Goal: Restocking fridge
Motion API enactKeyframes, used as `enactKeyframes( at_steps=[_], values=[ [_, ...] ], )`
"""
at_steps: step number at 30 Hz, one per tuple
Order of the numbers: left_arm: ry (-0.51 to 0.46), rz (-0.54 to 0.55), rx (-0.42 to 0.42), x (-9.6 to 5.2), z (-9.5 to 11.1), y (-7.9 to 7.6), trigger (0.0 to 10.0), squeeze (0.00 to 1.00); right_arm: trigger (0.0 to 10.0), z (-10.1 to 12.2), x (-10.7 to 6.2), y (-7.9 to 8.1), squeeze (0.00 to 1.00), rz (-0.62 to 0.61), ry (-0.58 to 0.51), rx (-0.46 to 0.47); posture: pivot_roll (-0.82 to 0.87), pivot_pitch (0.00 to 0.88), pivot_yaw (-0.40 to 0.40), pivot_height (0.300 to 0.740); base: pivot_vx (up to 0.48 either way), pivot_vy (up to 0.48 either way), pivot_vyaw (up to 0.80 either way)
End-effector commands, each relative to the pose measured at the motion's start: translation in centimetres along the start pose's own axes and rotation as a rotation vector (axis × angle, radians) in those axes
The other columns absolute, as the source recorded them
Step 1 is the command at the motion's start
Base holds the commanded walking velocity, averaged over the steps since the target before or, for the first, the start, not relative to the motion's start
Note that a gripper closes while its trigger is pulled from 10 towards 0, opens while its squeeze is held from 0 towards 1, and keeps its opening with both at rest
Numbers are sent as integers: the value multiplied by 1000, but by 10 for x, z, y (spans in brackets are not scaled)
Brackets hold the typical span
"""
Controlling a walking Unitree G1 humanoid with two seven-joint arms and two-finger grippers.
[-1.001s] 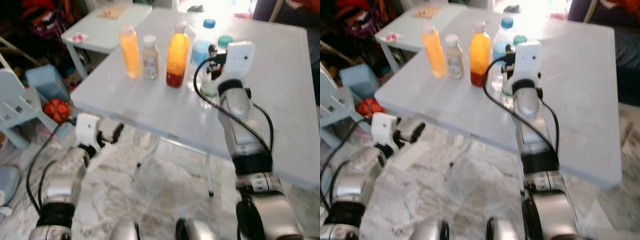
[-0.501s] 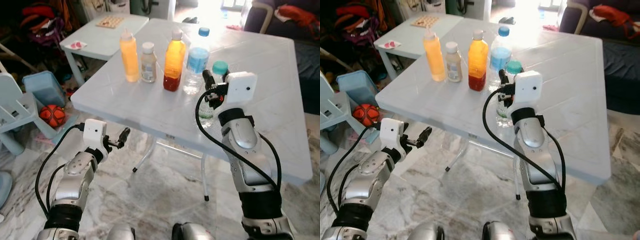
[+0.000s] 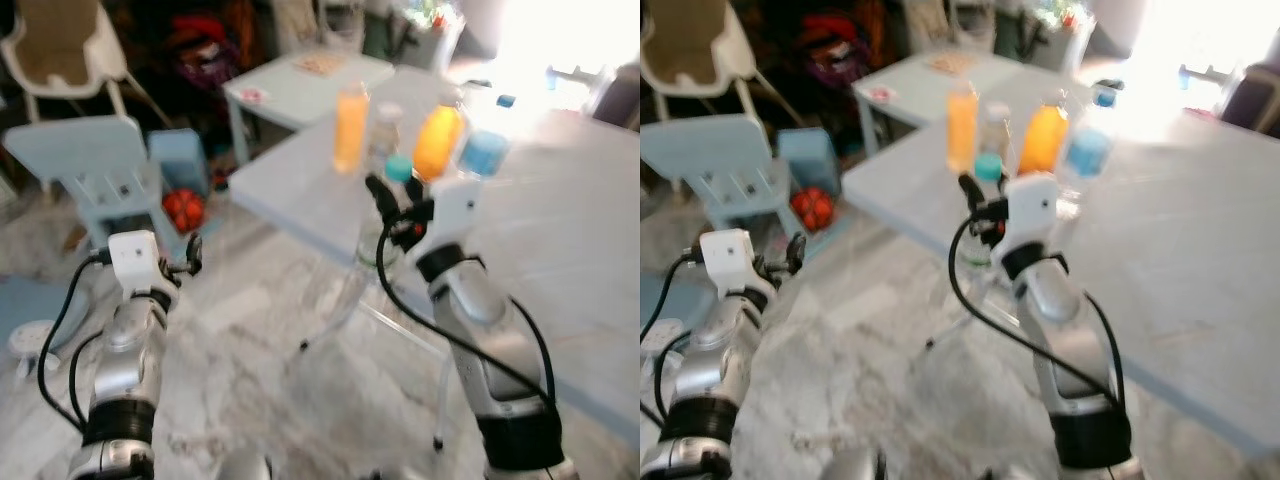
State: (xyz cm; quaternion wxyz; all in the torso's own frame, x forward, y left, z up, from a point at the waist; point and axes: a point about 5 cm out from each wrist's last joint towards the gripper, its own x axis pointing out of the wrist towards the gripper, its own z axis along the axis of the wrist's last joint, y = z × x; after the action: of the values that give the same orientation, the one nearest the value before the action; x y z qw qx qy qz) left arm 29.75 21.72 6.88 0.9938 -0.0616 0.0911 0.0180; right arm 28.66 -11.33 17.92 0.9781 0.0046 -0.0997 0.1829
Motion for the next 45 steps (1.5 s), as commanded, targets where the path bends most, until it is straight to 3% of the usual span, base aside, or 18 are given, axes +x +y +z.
enactKeyframes(
  at_steps=[1,2,3,4,9,11,15,16,19,25,31,36,38,45],
  values=[
    [-7,-58,50,0,5,-6,10000,0,10000,-7,-1,5,0,52,35,18,33,0,-14,740,0,0,800],
    [-2,-124,121,-2,5,-8,10000,0,10000,-7,1,6,0,87,29,-2,34,0,-9,740,0,0,800],
    [-2,-124,121,-2,5,-8,10000,0,10000,-7,1,6,0,87,29,-2,34,0,-9,740,0,0,800],
    [11,-189,194,-6,3,-7,10000,0,10000,-8,2,5,0,114,28,-21,39,0,-3,740,0,0,800],
    [7,-269,304,-22,-3,-4,10000,0,10000,-20,-1,-7,0,93,69,-67,38,0,12,740,0,0,800],
    [3,-261,275,-30,-2,-1,10000,0,10000,-24,-3,-14,0,64,82,-89,46,0,11,740,0,0,800],
    [-13,-147,184,-42,-6,3,10000,0,10000,-26,-10,-18,0,-17,72,-85,73,0,7,740,0,0,800],
    [-11,-46,129,-55,-15,4,10000,0,10000,-33,-19,-21,0,-115,89,-40,80,0,3,740,0,0,800],
    [-8,23,115,-66,-23,2,10000,0,10000,-40,-24,-17,0,-157,104,-25,96,0,-7,740,0,0,800],
    [-5,39,127,-92,-31,-7,10000,0,10000,-44,-25,-8,0,-144,104,-14,123,0,-20,740,0,0,800],
    [23,158,106,-115,-34,0,10000,0,10000,-42,-22,-19,0,-195,91,-29,146,0,-27,740,0,0,800],
    [5,112,173,-105,-29,-1,10000,0,10000,-44,-23,-20,0,-215,98,-21,140,0,-33,740,0,0,800],
    [-15,40,221,-86,-22,-3,10000,0,10000,-44,-21,-16,0,-193,95,-15,124,0,-37,740,0,0,725],
    [-31,6,271,-51,-11,3,10000,0,10000,-42,-18,-21,0,-244,80,1,92,0,-31,740,0,0,0]
  ],
)
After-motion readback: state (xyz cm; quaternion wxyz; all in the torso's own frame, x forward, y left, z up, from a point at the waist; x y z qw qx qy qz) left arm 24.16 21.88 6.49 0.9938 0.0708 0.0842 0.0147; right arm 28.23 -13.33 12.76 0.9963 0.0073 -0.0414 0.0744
